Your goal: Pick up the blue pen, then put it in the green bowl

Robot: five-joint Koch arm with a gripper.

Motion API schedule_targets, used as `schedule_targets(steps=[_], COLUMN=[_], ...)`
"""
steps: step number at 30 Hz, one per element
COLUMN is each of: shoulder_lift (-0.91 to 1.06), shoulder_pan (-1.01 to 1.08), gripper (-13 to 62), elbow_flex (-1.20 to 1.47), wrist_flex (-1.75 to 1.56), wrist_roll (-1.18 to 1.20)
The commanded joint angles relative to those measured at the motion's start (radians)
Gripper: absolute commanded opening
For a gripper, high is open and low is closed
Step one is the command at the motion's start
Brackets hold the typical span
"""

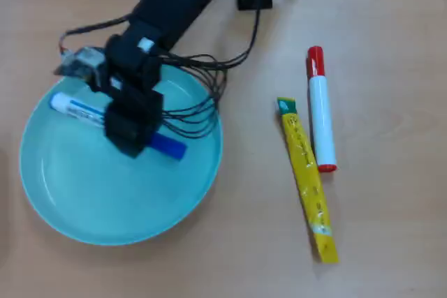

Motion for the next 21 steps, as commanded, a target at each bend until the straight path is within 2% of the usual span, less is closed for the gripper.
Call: schedule_targets(steps=[1,7,15,21], shoulder_lift=[0.021,0.021,0.021,0.021], shoulder_pan=[-0.032,-0.043,-0.043,-0.043], gripper=[-2.6,-0.1,17.6,24.4], elbow_flex=[-0.034,0.012,0.04,0.051], wrist_flex=[-0.055,-0.054,-0.051,-0.057], wrist_roll=[0.063,0.091,0.094,0.097])
